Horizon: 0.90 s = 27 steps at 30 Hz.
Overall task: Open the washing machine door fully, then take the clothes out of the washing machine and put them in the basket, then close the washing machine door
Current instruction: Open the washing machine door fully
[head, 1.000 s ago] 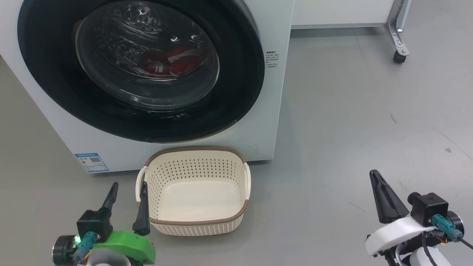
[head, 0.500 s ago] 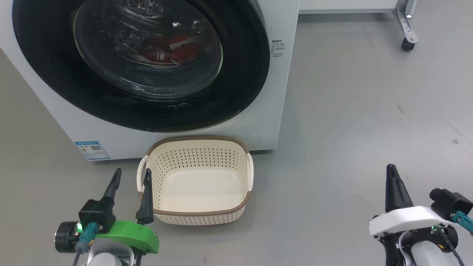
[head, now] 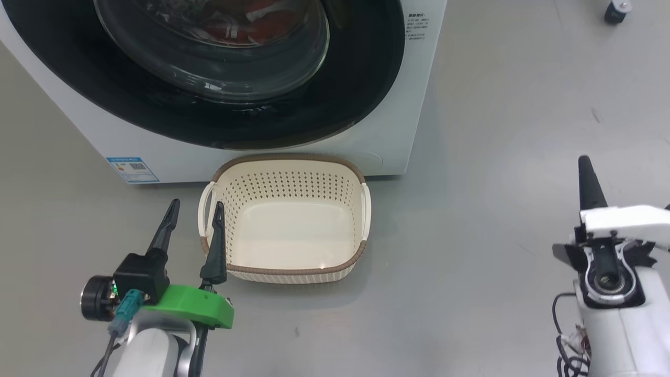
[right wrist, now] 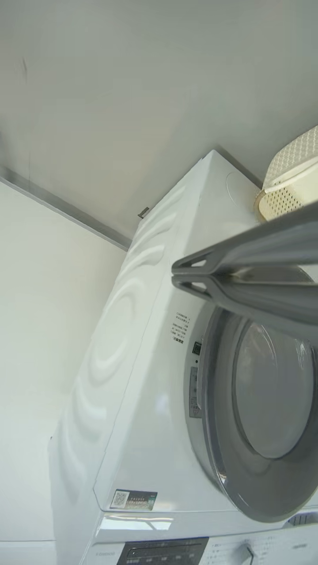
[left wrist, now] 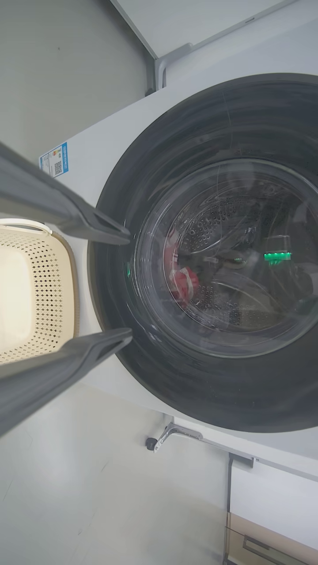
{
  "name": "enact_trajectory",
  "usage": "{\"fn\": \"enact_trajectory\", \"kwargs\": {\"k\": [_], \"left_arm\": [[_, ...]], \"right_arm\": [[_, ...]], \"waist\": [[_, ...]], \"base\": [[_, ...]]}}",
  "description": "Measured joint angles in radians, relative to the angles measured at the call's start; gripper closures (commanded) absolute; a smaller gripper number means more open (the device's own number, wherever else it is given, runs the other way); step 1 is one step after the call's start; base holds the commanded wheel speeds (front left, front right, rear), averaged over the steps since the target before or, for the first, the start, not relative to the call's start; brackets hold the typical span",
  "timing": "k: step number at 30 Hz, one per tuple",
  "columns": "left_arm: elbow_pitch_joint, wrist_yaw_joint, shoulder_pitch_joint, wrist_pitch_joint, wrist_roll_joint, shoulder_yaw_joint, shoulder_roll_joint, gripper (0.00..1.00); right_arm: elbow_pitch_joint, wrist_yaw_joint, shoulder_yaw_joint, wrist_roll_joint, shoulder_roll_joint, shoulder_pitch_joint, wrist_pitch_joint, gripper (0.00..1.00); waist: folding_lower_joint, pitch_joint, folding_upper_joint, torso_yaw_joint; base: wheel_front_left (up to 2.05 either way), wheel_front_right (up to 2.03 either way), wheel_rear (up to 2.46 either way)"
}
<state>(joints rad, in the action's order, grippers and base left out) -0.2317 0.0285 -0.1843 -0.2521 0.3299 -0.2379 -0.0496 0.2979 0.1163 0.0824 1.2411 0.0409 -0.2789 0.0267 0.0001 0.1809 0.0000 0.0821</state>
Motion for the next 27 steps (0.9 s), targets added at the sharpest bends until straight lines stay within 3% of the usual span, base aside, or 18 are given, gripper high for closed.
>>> {"fn": "enact_trajectory", "kwargs": {"k": [7,16,27], "left_arm": [[0.028,-0.008,-0.043,0.000,-0.010,-0.022,0.004,0.00],[0.075,-0.009,-0.097,0.000,-0.014,-0.028,0.008,0.00],[0.105,-0.016,-0.162,0.000,-0.013,-0.063,0.013,0.00]], "right_arm": [[0.000,0.000,0.040,0.198,0.009,-0.158,-0.145,1.00],[-0.001,-0.006,0.011,0.277,0.041,-0.346,-0.323,1.00],[0.014,-0.094,-0.020,0.327,0.124,-0.576,-0.492,1.00]], "waist": [[0.0000,0.075,0.0000,0.026],[0.0000,0.174,0.0000,0.066],[0.0000,0.284,0.0000,0.119]], "base": [[0.00,0.00,0.00],[0.00,0.00,0.00],[0.00,0.00,0.00]]}}
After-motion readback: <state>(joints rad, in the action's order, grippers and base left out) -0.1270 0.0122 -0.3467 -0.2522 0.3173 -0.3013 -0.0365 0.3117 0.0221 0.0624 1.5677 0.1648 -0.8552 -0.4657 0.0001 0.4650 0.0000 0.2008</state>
